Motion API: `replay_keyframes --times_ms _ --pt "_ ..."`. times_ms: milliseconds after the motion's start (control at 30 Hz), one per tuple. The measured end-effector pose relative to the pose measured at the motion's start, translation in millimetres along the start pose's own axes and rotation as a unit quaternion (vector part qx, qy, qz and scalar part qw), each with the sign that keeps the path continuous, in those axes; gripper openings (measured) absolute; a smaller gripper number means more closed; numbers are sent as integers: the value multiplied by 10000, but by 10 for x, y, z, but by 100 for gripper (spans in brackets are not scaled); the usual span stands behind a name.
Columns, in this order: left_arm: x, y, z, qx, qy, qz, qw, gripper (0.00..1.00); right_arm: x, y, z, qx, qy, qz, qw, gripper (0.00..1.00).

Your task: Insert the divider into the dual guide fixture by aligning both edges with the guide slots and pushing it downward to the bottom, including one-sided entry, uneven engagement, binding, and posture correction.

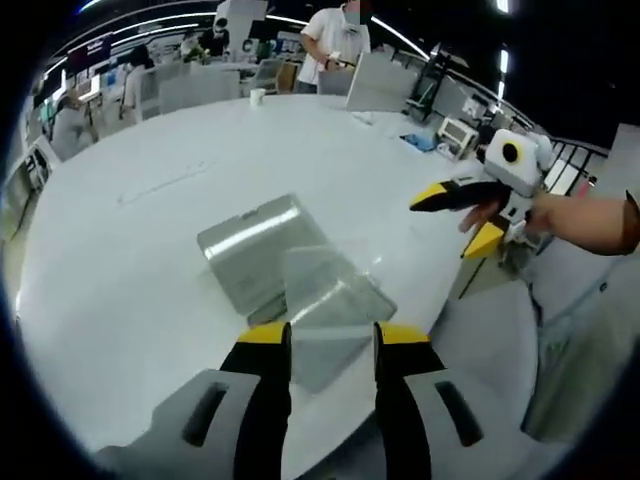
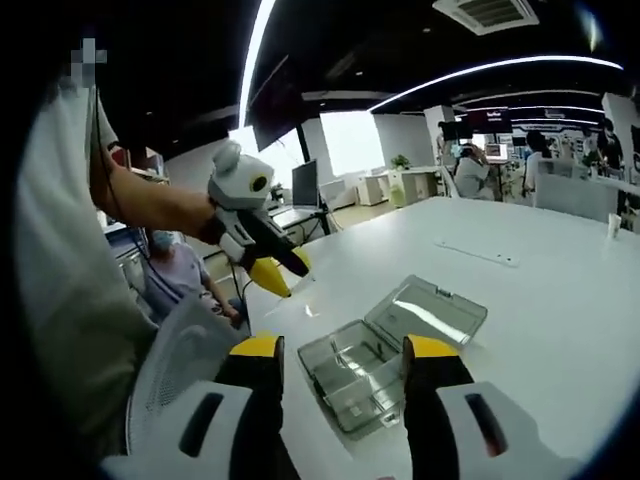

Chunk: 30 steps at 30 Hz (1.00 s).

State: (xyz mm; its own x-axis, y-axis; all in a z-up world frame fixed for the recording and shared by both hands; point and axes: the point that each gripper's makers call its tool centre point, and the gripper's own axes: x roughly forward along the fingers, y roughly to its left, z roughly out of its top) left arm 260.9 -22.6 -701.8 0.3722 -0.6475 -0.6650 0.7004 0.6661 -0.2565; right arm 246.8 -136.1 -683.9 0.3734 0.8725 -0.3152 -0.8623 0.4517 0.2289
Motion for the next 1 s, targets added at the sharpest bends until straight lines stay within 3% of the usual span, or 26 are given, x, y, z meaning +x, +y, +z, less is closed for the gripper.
replay_keyframes --times_ms 333,567,1000 --pt "10 -260 215 216 -349 -641 9971 30 75 73 223 78 -176 392 9990 44" --pt "20 -347 255 296 -465 -859 9948 30 98 158 292 201 -257 686 9971 45" --pt "-55 -539 476 244 -1016 -1453 9838 30 60 285 535 381 -597 1077 9917 45"
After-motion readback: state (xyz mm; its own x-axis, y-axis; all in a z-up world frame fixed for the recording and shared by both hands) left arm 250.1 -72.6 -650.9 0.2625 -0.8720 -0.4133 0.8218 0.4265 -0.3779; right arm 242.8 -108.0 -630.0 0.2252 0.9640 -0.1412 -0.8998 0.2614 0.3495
